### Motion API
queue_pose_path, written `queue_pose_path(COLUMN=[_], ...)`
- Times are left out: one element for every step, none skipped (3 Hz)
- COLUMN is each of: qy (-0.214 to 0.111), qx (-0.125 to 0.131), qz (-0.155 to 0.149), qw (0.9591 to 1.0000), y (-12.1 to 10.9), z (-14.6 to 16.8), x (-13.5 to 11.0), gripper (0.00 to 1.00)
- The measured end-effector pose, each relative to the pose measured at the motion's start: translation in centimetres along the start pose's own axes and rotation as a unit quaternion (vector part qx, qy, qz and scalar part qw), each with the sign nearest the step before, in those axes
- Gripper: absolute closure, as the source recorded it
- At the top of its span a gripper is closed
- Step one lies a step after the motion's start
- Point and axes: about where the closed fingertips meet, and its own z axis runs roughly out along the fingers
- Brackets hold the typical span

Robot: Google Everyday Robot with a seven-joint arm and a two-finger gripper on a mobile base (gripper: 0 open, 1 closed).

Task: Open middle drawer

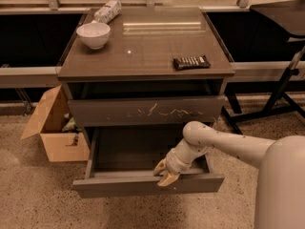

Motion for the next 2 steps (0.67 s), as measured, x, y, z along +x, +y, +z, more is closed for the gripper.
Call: queue_pose_path(qy=[0.000,0.000], qx=[0.000,0.000], qz=[0.000,0.000], qw=[1.0000,1.0000], y=[0.00,0.00], z=[0.00,0.01], x=[0.00,0.00], gripper=[0.75,0.51])
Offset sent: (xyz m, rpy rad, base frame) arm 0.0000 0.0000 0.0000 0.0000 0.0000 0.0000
